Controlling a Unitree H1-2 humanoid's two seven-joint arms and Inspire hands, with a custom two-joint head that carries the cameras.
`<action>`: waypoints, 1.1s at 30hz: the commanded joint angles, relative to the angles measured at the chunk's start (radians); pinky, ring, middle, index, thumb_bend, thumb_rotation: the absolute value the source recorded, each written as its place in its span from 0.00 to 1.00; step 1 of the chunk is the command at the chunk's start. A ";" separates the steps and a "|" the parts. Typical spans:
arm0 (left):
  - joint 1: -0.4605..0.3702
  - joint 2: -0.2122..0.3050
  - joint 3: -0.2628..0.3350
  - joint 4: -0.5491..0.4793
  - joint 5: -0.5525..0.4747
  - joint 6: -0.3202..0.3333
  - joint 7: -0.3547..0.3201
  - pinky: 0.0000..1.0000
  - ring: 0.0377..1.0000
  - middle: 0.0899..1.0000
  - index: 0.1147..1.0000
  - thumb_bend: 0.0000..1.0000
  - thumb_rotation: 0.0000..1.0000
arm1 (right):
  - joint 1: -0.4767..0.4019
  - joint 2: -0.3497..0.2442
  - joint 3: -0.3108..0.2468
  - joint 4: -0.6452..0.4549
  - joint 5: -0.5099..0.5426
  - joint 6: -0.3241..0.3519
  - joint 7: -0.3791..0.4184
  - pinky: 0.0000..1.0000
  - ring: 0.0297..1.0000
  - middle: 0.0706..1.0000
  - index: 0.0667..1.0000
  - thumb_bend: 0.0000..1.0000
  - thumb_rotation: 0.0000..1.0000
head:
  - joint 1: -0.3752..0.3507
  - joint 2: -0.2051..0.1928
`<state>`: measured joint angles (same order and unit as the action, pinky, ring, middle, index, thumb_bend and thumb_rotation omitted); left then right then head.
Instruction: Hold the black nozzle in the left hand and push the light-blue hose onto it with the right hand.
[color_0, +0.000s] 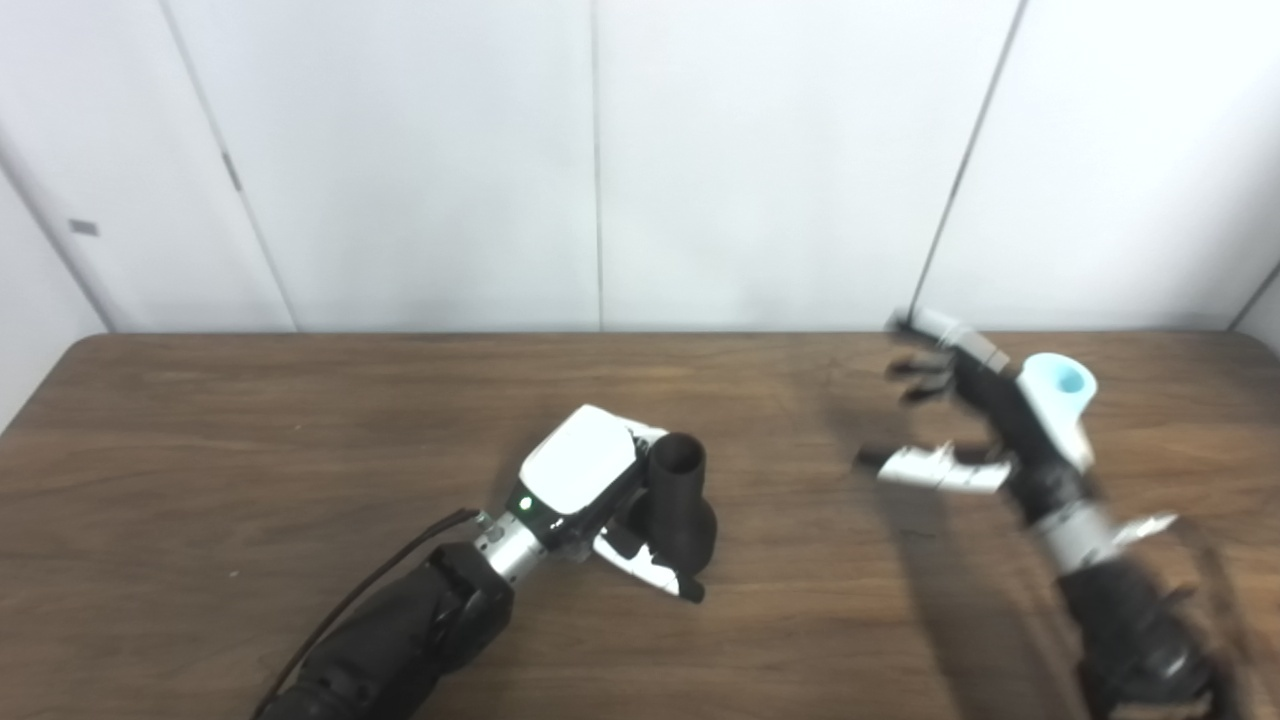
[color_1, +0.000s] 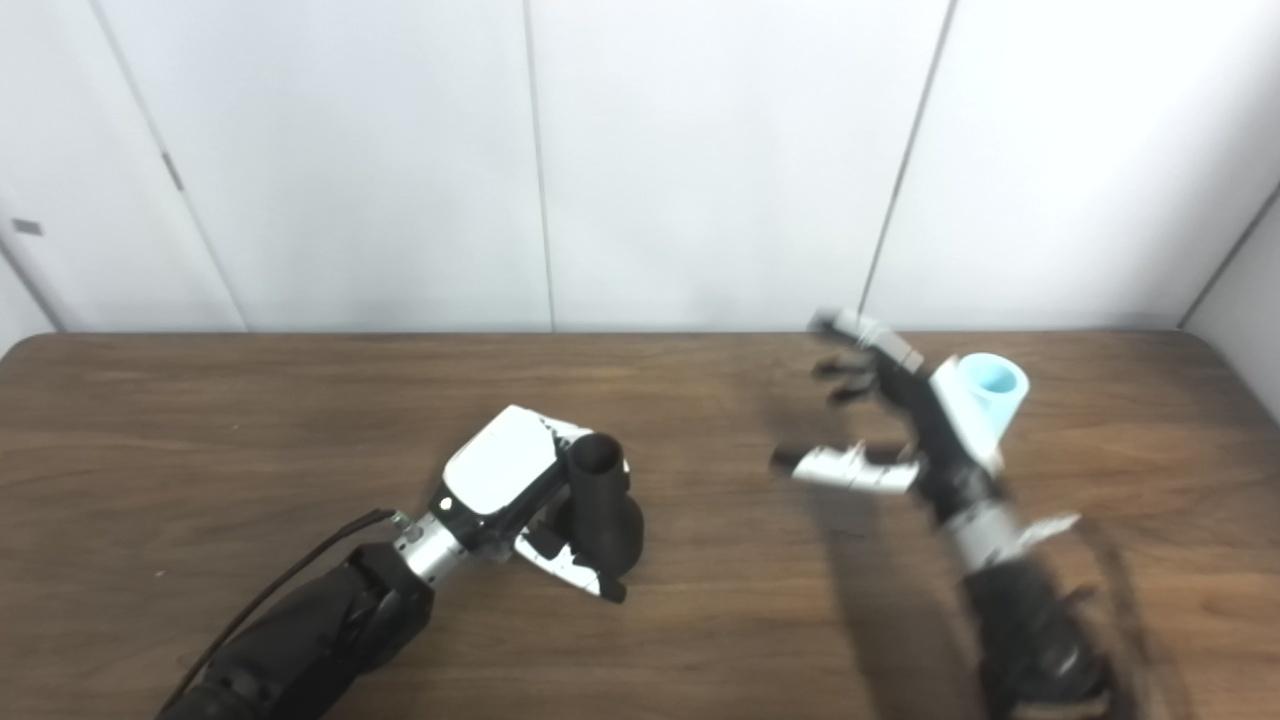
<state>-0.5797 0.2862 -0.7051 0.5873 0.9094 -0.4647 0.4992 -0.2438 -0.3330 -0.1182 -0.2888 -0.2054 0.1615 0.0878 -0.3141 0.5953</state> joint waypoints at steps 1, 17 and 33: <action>0.103 0.023 -0.058 0.094 0.030 -0.004 -0.025 0.25 0.35 0.42 0.42 0.53 0.00 | -0.087 -0.030 -0.021 -0.123 -0.010 0.119 0.018 0.58 0.73 0.87 0.97 0.78 0.22 | -0.051 -0.013; 0.077 0.103 -0.162 0.096 -0.075 -0.005 0.016 0.31 0.39 0.41 0.42 0.53 0.00 | -0.213 -0.314 -0.134 0.145 -0.067 0.279 0.038 0.74 0.89 0.99 0.91 0.89 0.29 | -0.188 -0.089; 0.091 0.119 -0.188 0.075 -0.106 -0.005 0.009 0.31 0.39 0.33 0.43 0.52 0.00 | -0.169 -0.303 -0.096 0.393 0.124 0.199 0.113 0.88 0.94 0.96 0.97 0.82 0.22 | -0.188 -0.087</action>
<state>-0.6121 0.3656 -0.8369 0.5928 0.7784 -0.4817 0.5403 -0.3832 -0.6210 -0.2083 0.1081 -0.0960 0.4141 0.2001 -0.5016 0.5077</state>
